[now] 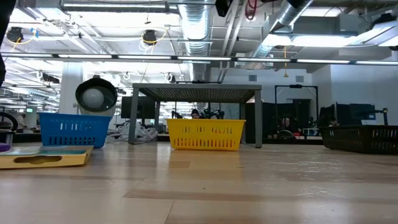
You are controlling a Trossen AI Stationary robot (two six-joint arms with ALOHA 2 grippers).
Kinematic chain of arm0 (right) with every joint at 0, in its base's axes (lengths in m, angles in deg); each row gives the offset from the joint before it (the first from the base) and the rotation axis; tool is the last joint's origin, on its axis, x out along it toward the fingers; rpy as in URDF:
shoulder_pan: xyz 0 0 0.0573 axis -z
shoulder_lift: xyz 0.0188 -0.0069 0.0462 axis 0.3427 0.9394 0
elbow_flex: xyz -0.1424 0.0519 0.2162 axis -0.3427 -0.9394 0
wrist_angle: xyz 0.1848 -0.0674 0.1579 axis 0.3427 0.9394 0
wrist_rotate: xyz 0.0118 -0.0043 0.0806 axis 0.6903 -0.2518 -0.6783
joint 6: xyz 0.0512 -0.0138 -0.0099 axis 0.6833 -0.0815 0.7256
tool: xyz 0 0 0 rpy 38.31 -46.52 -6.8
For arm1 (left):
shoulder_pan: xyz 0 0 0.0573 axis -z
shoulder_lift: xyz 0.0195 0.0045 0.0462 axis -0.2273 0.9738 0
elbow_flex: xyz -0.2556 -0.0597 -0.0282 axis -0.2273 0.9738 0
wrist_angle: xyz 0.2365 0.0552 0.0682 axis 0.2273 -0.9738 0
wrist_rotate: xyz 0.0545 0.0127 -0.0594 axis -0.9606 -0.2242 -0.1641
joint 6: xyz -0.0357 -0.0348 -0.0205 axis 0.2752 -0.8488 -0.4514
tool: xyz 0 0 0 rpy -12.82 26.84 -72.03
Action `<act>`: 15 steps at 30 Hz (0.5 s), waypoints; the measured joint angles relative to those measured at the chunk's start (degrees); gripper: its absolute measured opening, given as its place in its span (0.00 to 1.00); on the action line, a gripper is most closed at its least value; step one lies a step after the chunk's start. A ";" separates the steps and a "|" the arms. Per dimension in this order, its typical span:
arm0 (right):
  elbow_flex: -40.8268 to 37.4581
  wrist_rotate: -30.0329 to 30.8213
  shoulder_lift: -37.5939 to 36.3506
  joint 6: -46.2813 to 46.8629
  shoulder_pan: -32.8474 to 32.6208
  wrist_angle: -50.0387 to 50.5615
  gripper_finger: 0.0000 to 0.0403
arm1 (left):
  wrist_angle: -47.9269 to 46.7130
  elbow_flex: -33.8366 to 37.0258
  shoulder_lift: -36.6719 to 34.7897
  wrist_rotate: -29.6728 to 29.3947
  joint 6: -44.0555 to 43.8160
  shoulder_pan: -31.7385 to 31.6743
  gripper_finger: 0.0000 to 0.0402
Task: Pick & Place Office Desk Supplies
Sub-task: Put the red rubber band into the black bin
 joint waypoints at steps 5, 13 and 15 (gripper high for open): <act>0.02 -0.18 0.00 -0.81 0.55 1.16 0.20 | -0.13 0.00 -0.01 -0.52 0.00 -0.07 0.00; 0.02 1.59 0.02 -4.83 -0.32 1.14 0.01 | -0.74 0.02 -1.33 0.34 0.00 0.04 0.00; 0.00 1.78 0.02 -4.86 -0.28 1.07 0.01 | -1.44 0.02 -1.94 0.27 -0.13 0.02 0.00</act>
